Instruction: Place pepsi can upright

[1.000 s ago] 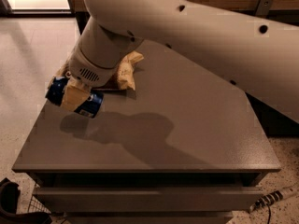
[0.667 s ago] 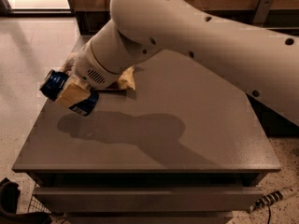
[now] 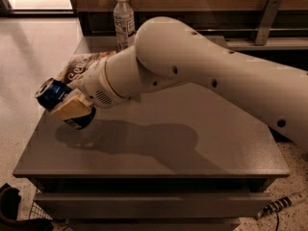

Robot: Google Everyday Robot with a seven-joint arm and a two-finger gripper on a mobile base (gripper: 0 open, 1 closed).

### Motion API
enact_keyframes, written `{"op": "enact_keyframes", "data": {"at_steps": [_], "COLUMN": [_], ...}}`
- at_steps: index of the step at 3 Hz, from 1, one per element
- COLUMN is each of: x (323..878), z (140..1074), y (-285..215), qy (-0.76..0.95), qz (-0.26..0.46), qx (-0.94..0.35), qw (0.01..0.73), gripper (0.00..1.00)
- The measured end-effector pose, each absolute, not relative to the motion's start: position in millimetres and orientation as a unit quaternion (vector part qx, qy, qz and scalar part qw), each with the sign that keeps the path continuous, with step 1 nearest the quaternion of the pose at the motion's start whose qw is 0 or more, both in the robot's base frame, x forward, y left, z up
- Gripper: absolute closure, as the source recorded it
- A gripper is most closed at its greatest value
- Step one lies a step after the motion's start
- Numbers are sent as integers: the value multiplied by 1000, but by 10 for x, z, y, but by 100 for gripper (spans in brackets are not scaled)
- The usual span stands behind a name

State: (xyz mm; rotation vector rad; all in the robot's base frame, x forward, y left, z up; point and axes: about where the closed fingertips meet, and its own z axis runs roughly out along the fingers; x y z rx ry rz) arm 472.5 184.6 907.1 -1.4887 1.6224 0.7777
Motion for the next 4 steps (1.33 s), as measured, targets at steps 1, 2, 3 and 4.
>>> {"op": "enact_keyframes", "data": {"at_steps": [1,2,3,4], "x": [4630,4640,4686,4721], "z": [9016,8981,8932,8829], "y": [1964,2042,2093,2061], "qy": [623,609,597,596], "qz": [344,368,388,400], "qx": [-559,-546,-536,-521], "qw": [426,442,454,461], "gripper": [100,100,100,100]}}
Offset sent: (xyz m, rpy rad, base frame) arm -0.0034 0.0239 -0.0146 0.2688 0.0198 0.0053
